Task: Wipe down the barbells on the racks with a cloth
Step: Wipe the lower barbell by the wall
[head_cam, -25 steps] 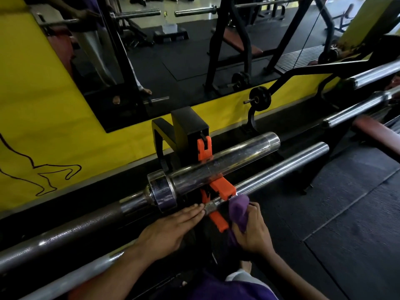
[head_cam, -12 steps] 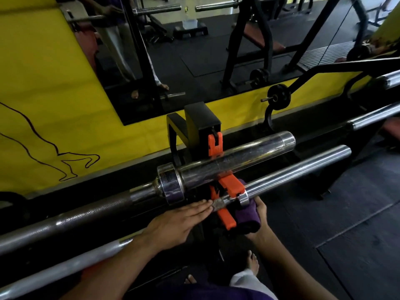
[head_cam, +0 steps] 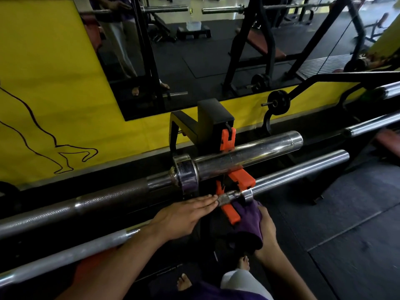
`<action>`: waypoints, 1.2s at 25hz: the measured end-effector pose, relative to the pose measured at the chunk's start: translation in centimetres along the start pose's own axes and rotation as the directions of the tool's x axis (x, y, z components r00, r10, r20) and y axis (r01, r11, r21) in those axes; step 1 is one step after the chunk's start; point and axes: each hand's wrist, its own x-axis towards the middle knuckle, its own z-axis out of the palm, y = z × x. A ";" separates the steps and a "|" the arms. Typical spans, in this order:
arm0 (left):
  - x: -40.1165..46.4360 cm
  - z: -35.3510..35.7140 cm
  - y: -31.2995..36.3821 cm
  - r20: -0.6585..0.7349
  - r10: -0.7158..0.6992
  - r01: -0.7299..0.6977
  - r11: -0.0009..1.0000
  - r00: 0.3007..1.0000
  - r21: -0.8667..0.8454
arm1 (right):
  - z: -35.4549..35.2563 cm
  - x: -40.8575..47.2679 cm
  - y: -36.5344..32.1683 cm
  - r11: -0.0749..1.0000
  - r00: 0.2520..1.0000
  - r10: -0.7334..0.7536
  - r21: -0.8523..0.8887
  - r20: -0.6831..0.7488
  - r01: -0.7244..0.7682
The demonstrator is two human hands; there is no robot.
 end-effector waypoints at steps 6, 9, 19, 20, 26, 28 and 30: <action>-1.1 -0.4 -0.4 -0.123 0.000 -0.007 0.998 0.992 -0.058 | -20.9 0.0 0.5 0.742 0.822 -0.493 -0.356 0.284 0.568; -4.6 -1.5 -0.7 -0.226 -0.063 0.060 0.998 0.972 -0.020 | -23.1 0.0 0.4 0.551 0.668 -0.552 -0.382 0.499 0.742; -14.4 -2.0 -1.7 -0.167 -0.217 0.233 0.969 0.962 0.084 | -17.4 -0.5 -3.0 0.443 0.709 -0.278 -0.568 0.648 0.694; -14.3 -2.3 -1.6 -0.149 -0.216 0.231 0.968 0.965 0.093 | -17.7 -0.7 -3.2 0.459 0.704 -0.291 -0.551 0.648 0.697; -16.2 -4.7 -2.3 -0.002 -0.171 0.169 0.977 0.985 0.131 | -20.2 -0.9 -2.9 0.446 0.717 -0.111 -0.610 0.688 0.655; -18.2 -4.7 -3.0 0.020 -0.179 0.171 0.963 0.984 0.207 | -21.2 -0.3 -3.5 0.511 0.743 -0.087 -0.611 0.663 0.605; -19.5 -4.3 -3.9 0.019 -0.156 0.147 0.959 0.988 0.241 | -21.6 -0.1 -3.9 0.603 0.797 -0.264 -0.552 0.543 0.576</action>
